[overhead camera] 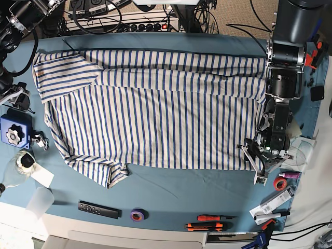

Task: Fold the T-shirt properly
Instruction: 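Move the left gripper down to grasp the shirt's side near the hem, then move the right gripper down to grasp the hem corner beside it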

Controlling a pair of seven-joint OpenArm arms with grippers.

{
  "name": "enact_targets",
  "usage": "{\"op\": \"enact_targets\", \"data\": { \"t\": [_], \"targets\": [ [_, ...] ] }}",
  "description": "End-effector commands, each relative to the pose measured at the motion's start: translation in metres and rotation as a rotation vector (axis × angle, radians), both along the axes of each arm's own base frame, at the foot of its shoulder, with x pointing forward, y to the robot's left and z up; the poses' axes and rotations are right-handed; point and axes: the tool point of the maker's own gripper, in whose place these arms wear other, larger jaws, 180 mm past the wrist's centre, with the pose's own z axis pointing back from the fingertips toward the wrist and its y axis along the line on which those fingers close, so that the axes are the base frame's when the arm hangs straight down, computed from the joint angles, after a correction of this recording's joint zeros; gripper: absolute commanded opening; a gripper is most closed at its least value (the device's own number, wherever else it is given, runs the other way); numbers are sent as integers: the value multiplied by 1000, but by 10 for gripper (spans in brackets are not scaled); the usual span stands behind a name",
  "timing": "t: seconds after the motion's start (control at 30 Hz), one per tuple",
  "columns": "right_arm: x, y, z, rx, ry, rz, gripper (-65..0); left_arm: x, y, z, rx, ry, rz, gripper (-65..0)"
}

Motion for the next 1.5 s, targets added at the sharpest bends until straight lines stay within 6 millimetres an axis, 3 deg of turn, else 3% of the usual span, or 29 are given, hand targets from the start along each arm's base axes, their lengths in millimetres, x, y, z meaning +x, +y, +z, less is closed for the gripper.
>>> {"op": "enact_targets", "data": {
  "t": [0.0,0.47,0.67,0.87,1.17,1.47],
  "targets": [
    [10,-6,23,-29,-79,7,-478,12,5,15,7,-26,-1,-335],
    [27,-10,43,-57,-159,-8,-478,16,5,26,12,-7,12,-341],
    [35,6,23,-100,-64,58,-478,27,6,46,15,-8,22,-341],
    [50,26,8,-145,-29,115,-478,28,4,47,1,-11,21,-341],
    [93,62,-21,-62,-21,209,-478,28,1,47,-14,-10,14,-341],
    [146,75,3,-131,-85,256,-478,28,1,46,-14,-7,14,-341]
  ]
}}
